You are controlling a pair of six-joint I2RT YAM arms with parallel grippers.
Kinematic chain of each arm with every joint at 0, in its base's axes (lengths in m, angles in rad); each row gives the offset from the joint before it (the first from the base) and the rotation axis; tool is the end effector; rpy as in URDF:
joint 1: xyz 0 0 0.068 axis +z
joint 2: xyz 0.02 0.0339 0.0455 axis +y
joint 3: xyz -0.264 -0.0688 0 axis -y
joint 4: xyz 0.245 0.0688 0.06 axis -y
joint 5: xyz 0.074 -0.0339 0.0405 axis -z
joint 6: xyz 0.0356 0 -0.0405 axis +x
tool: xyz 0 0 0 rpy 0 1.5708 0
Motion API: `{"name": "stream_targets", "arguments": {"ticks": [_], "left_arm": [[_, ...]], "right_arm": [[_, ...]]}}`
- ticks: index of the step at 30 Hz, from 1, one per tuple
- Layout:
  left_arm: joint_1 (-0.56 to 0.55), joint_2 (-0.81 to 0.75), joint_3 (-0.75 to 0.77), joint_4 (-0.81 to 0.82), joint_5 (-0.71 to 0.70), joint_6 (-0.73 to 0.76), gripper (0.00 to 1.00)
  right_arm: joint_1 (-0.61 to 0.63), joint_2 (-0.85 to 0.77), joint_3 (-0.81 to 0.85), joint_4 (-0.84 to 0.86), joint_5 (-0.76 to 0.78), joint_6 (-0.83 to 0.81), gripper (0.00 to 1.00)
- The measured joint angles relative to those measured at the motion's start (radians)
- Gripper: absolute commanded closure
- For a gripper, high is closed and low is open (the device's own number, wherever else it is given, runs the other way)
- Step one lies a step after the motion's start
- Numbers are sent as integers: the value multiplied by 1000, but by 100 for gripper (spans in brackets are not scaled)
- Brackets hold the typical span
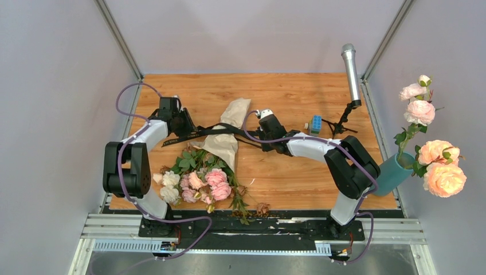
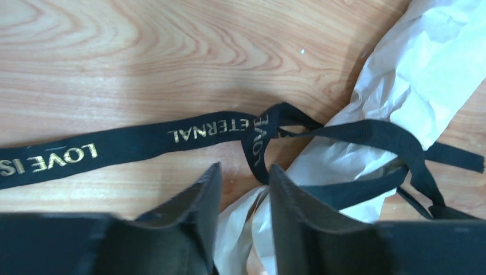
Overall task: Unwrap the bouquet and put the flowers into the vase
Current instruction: Untie the ribbon from the wrapping paper.
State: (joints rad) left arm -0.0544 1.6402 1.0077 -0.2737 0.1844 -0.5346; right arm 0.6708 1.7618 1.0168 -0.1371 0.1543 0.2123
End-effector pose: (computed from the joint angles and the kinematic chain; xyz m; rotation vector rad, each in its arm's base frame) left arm 0.3377 -0.0249 0.1946 -0.5205 2.4636 -0.4748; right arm 0.2856 0.2197 0.1664 -0.4903 2.3997 0.2041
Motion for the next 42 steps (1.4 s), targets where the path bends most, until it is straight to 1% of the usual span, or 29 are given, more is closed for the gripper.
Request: {"name": "stream_targets", "arguments": {"ticks": [2, 5, 8, 11, 15, 19, 24, 31, 37, 42], "left_arm": [[0, -26, 1, -24, -15, 27, 42], [-7, -84, 2, -59, -37, 79, 33], [-41, -145, 10, -79, -79, 141, 31], [-132, -181, 23, -81, -114, 216, 31], [-266, -180, 28, -72, -132, 320, 30], [-344, -157, 28, -38, -133, 408, 29], [-391, -101, 29, 11, -163, 469, 28], [-406, 11, 36, 43, -202, 499, 27], [-411, 33, 72, 48, -231, 504, 28], [-417, 53, 84, 47, -285, 514, 27]], "right_arm": [[0, 0, 3, -9, -3, -1, 75], [0, -4, 12, -24, -8, -6, 66], [0, -20, 13, -31, -10, -8, 60], [0, -37, 18, -38, -11, -8, 56], [-1, -60, 22, -39, -11, -8, 51], [-3, -78, 22, -39, -12, -7, 49], [-7, -100, 21, -38, -14, -7, 48], [-13, -116, 16, -39, -15, -5, 47], [-14, -116, 12, -39, -18, -4, 48], [-18, -116, 12, -39, -26, -4, 48]]}}
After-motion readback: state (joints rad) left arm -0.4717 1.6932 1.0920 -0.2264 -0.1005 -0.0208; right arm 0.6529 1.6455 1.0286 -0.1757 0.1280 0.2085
